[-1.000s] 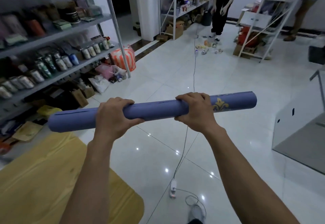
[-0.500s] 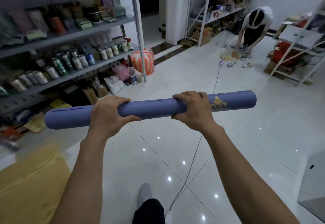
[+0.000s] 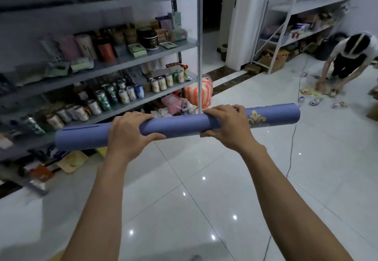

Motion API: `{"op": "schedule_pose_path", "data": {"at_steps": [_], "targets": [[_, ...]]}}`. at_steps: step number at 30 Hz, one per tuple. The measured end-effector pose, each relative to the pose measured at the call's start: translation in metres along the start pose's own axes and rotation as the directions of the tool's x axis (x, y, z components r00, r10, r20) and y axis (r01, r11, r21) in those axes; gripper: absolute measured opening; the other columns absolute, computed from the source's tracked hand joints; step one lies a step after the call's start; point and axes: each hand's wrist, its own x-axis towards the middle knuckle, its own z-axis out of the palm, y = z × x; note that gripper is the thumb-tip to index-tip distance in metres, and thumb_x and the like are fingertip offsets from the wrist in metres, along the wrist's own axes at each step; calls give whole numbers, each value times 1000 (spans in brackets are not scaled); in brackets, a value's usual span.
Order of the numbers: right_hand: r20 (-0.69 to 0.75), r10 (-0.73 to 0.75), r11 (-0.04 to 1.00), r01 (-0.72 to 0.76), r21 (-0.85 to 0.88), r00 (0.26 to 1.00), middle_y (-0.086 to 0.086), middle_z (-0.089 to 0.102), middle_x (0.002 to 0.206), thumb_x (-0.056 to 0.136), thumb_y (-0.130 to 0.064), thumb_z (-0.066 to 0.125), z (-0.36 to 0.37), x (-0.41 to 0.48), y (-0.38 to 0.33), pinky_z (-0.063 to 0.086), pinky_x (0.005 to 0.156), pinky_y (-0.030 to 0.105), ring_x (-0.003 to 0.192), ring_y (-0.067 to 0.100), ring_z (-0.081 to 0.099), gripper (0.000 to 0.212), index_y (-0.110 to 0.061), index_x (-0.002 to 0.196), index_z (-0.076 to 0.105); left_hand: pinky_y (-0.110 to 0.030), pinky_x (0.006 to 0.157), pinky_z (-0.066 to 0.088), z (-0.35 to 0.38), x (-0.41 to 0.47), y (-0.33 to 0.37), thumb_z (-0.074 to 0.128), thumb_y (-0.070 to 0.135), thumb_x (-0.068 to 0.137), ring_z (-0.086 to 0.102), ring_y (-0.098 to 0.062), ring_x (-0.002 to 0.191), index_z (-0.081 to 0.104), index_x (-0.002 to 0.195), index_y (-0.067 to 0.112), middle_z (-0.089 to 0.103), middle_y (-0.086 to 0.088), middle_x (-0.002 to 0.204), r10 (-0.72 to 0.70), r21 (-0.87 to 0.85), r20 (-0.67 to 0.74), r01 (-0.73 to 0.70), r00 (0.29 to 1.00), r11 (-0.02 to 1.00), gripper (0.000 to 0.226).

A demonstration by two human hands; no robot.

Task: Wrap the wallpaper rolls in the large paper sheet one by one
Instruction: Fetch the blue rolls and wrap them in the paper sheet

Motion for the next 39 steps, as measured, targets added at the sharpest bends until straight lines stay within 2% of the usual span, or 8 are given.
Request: {"op": "schedule_pose_path", "data": {"at_steps": [6, 11, 18, 21, 25, 31, 35, 39], "targets": [[-10, -136, 990, 136, 32, 991, -3, 61, 121, 72, -55, 74, 24, 103, -36, 30, 102, 45, 113, 21, 51, 60, -35, 126, 55, -40, 87, 48, -21, 48, -77, 64, 75, 65, 61, -19, 94, 67, 113, 24, 69, 1, 107, -83, 79, -74, 89, 994, 993, 70], [-27, -226, 972, 228, 56, 974, -5, 60, 122, 73, -56, 72, 51, 182, -63, 28, 99, 42, 111, 21, 50, 59, -34, 125, 57, -38, 86, 45, -37, 82, -127, 69, 68, 66, 60, -20, 94, 66, 115, 24, 69, 1, 108, -136, 155, -141, 157, 981, 975, 66], [-36, -380, 921, 382, 73, 924, -4, 60, 122, 75, -54, 71, 97, 308, -103, 29, 96, 40, 112, 22, 51, 59, -33, 127, 56, -39, 87, 46, -52, 138, -209, 59, 75, 65, 61, -19, 96, 66, 114, 24, 69, 2, 110, -233, 194, -203, 272, 951, 942, 72], [-43, -438, 892, 440, 102, 898, -3, 61, 120, 74, -55, 72, 119, 367, -123, 29, 96, 40, 111, 22, 52, 59, -31, 126, 57, -40, 88, 47, -57, 167, -250, 52, 84, 62, 60, -18, 97, 66, 115, 26, 68, 4, 111, -292, 217, -222, 339, 930, 915, 80], [-39, -506, 853, 506, 128, 862, -5, 59, 124, 74, -60, 69, 140, 443, -156, 30, 99, 41, 114, 21, 50, 62, -33, 128, 54, -42, 88, 49, -75, 206, -299, 37, 92, 62, 62, -22, 96, 67, 115, 23, 69, 1, 111, -315, 202, -254, 369, 914, 907, 93], [-104, -590, 786, 599, 153, 801, -6, 58, 125, 76, -59, 68, 166, 551, -220, 26, 99, 39, 116, 19, 48, 62, -33, 129, 53, -46, 89, 51, -113, 257, -382, 40, 91, 66, 63, -23, 96, 67, 115, 19, 70, 0, 109, -327, 269, -320, 416, 889, 868, 91], [-128, -612, 759, 625, 183, 781, -6, 58, 121, 76, -58, 68, 185, 601, -263, 27, 96, 38, 112, 18, 49, 61, -33, 129, 54, -43, 90, 49, -137, 279, -428, 41, 90, 64, 60, -21, 97, 66, 117, 21, 68, 1, 112, -354, 268, -349, 454, 868, 850, 90], [-144, -615, 757, 632, 165, 775, -5, 60, 120, 73, -61, 69, 206, 647, -308, 27, 96, 39, 113, 20, 51, 63, -33, 128, 55, -43, 87, 50, -155, 299, -487, 42, 87, 66, 63, -24, 94, 67, 114, 19, 70, -1, 108, -315, 327, -380, 445, 870, 834, 87]]}}
